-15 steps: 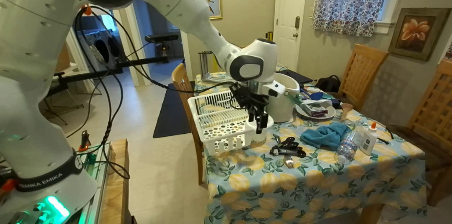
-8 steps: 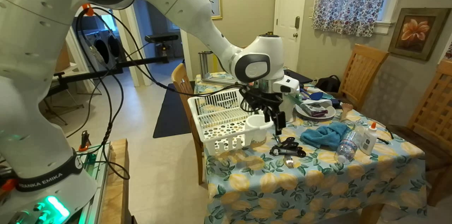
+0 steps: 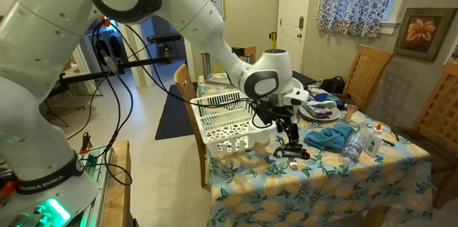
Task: Move the spoons to the table, then put the fork on the plate rack
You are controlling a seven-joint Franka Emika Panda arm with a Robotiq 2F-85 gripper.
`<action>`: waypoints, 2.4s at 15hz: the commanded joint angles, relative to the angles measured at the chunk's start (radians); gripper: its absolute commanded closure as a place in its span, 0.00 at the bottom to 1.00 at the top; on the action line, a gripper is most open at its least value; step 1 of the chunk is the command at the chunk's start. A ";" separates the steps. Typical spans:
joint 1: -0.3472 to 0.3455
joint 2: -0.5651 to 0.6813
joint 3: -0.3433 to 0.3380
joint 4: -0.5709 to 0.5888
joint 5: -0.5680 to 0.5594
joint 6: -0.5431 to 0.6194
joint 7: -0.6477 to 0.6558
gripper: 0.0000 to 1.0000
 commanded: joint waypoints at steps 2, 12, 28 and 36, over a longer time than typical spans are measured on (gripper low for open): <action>-0.034 0.101 0.020 0.100 0.000 0.056 -0.011 0.00; -0.110 0.242 0.111 0.279 0.020 -0.003 -0.090 0.00; -0.094 0.419 0.107 0.538 0.007 -0.179 -0.124 0.76; -0.092 0.455 0.105 0.608 0.006 -0.213 -0.124 0.89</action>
